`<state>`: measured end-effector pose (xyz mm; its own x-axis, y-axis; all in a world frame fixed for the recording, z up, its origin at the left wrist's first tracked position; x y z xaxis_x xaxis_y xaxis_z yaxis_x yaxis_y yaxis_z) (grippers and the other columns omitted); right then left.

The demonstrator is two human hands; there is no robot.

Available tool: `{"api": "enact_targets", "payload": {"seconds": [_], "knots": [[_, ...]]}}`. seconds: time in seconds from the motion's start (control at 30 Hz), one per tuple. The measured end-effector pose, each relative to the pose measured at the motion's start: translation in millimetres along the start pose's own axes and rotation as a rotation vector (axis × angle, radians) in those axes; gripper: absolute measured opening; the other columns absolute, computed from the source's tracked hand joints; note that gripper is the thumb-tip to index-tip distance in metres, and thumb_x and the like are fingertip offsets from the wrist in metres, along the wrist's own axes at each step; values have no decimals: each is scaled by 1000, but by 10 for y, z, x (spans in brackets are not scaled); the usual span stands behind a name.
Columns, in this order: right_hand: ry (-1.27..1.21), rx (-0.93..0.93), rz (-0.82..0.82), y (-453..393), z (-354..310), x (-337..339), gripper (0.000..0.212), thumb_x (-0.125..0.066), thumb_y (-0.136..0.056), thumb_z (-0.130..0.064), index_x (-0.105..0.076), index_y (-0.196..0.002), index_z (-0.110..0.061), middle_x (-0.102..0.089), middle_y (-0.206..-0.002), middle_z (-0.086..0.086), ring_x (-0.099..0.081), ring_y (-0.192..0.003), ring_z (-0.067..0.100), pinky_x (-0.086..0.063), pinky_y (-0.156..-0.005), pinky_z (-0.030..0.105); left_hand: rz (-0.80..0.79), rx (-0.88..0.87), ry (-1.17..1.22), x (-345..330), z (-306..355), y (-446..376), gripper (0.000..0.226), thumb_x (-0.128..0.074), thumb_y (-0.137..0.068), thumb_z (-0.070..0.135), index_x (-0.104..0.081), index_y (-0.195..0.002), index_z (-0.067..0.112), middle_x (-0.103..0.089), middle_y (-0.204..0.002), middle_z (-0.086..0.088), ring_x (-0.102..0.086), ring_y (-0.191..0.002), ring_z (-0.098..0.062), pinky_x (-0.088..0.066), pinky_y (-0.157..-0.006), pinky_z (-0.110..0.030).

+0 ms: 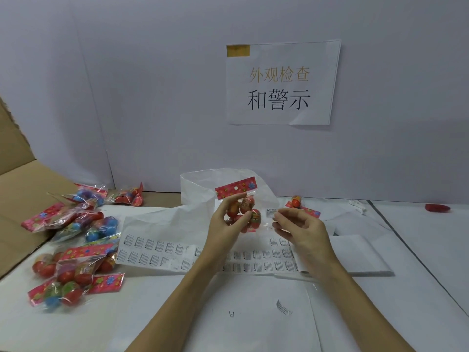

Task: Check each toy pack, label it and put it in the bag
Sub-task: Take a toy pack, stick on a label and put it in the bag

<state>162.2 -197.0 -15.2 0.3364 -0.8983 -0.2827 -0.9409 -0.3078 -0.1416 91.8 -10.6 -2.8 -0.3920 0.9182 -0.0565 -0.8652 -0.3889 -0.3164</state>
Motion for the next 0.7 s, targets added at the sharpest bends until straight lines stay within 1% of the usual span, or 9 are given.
{"api": "enact_targets", "payload": {"seconds": [0.03,0.1,0.2,0.27,0.33,0.4,0.47,0.6,0.7], "knots": [[13,19,-8,18,-14,-35,26,-84,-78,-24,-79,-101,-13,-80,-97,10,-78,-90,27,-62,-78,26,-2,16,24,-19,-14,7,42,-76,-94,18,-68,-121,49,-71,-115,6,-75,-99,-18,-59,-76,-22],[79,75,-24,50,-39,-98,16,-82,-85,-17,-78,-100,-14,-79,-94,8,-78,-89,26,-62,-77,27,-28,26,63,-69,-19,18,43,-78,-93,17,-68,-124,45,-74,-112,6,-76,-98,-22,-61,-79,-27],[249,168,-52,84,-71,-172,9,-78,-91,-13,-76,-100,-13,-78,-92,2,-76,-89,20,-63,-78,28,-51,34,62,-102,-14,30,51,-86,-85,20,-67,-126,45,-74,-111,8,-76,-96,-21,-59,-76,-25],[303,190,-46,107,-92,-195,9,-77,-92,-14,-75,-100,-13,-77,-92,0,-75,-88,19,-63,-78,30,-59,36,61,-102,-18,28,54,-88,-82,21,-66,-127,44,-74,-112,6,-75,-98,-22,-59,-77,-25],[321,199,-28,120,-107,-198,8,-76,-93,-14,-74,-100,-12,-76,-91,0,-75,-88,19,-64,-79,31,-65,43,65,-104,-32,27,55,-83,-83,16,-66,-128,44,-74,-114,4,-74,-100,-25,-59,-79,-27],[332,204,-12,128,-119,-190,7,-76,-93,-13,-73,-99,-11,-76,-91,2,-75,-88,19,-64,-79,31,-76,51,86,-116,-36,33,55,-73,-84,11,-65,-129,41,-73,-118,-2,-73,-101,-29,-59,-81,-29],[337,210,-9,134,-130,-187,6,-75,-94,-12,-72,-99,-10,-75,-90,3,-74,-87,19,-64,-80,32,-79,50,98,-122,-23,40,53,-67,-84,11,-65,-130,39,-73,-120,-4,-72,-100,-28,-58,-81,-29],[365,213,-14,137,-141,-200,6,-75,-94,-12,-72,-99,-10,-75,-91,3,-74,-87,20,-64,-81,32,-82,35,114,-119,1,40,42,-66,-94,14,-66,-129,39,-73,-120,0,-73,-102,-26,-59,-82,-30],[386,208,-14,137,-136,-208,8,-75,-94,-13,-71,-100,-10,-75,-93,4,-74,-88,20,-64,-83,36,-76,26,95,-121,18,46,41,-73,-95,20,-66,-129,41,-74,-118,4,-73,-102,-25,-60,-83,-30]]}}
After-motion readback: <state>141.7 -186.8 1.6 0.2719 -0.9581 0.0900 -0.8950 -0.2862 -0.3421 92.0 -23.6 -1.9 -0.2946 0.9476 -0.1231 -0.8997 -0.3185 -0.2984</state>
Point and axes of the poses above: each hand's wrist, its own y-axis away from the middle knuckle, its own x-axis out of the back of the hand, z = x × y, the point moved 7 cm from there along -y, towards the middle knuckle
